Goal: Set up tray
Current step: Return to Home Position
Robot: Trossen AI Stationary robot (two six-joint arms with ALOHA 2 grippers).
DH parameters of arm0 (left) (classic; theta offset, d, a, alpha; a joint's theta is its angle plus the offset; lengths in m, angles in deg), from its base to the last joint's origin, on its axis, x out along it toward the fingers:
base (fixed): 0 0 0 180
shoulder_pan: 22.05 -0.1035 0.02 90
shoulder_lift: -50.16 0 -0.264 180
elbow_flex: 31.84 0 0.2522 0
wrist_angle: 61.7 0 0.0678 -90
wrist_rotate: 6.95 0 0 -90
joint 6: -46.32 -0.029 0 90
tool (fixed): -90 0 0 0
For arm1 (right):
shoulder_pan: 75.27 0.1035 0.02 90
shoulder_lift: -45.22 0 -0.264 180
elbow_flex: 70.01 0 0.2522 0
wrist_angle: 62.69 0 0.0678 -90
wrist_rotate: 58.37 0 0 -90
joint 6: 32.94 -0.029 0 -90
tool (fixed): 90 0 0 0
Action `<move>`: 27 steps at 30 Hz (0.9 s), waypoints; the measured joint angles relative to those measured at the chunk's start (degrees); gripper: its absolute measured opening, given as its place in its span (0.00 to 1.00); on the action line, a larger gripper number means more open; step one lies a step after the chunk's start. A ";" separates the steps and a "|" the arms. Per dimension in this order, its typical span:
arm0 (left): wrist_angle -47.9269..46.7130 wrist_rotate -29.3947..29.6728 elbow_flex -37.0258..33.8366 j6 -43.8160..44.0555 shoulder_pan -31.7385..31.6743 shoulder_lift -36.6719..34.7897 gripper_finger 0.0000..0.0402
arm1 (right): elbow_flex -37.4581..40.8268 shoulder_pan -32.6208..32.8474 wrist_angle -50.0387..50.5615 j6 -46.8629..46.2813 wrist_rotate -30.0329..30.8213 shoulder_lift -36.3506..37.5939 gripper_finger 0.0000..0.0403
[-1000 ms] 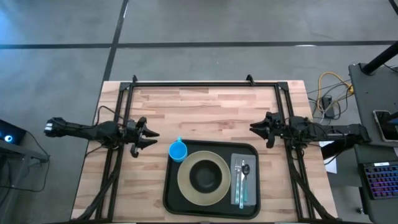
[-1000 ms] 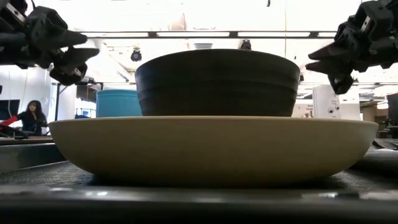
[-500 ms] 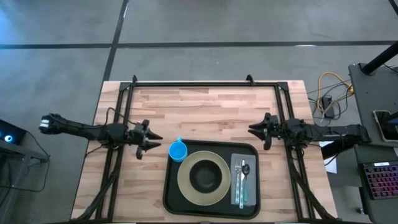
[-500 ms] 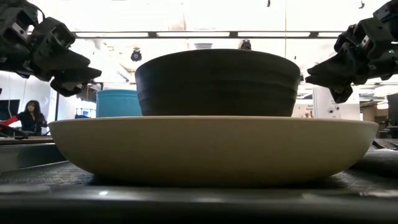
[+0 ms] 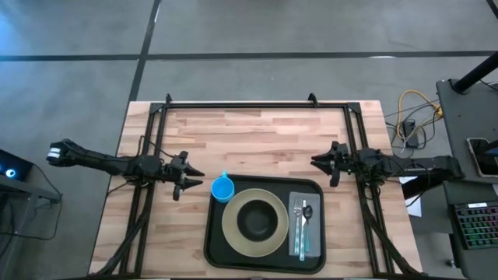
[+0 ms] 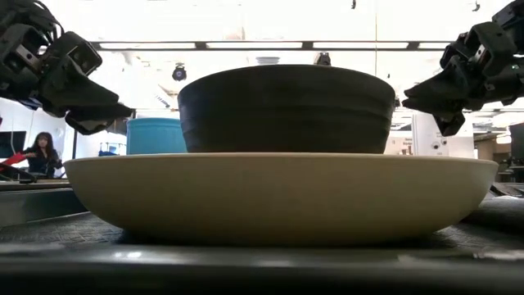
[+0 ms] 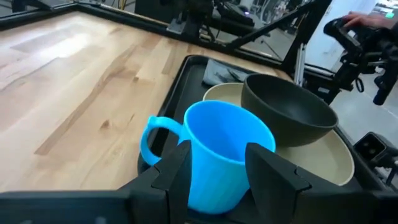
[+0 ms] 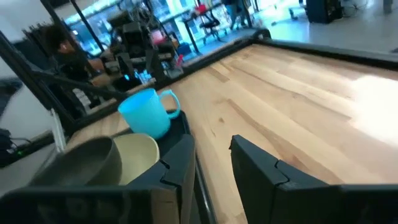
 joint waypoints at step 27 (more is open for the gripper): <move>-0.16 -0.01 0.06 0.00 -0.07 -8.14 0.33 | -0.11 0.00 -2.84 -0.04 0.07 9.02 0.19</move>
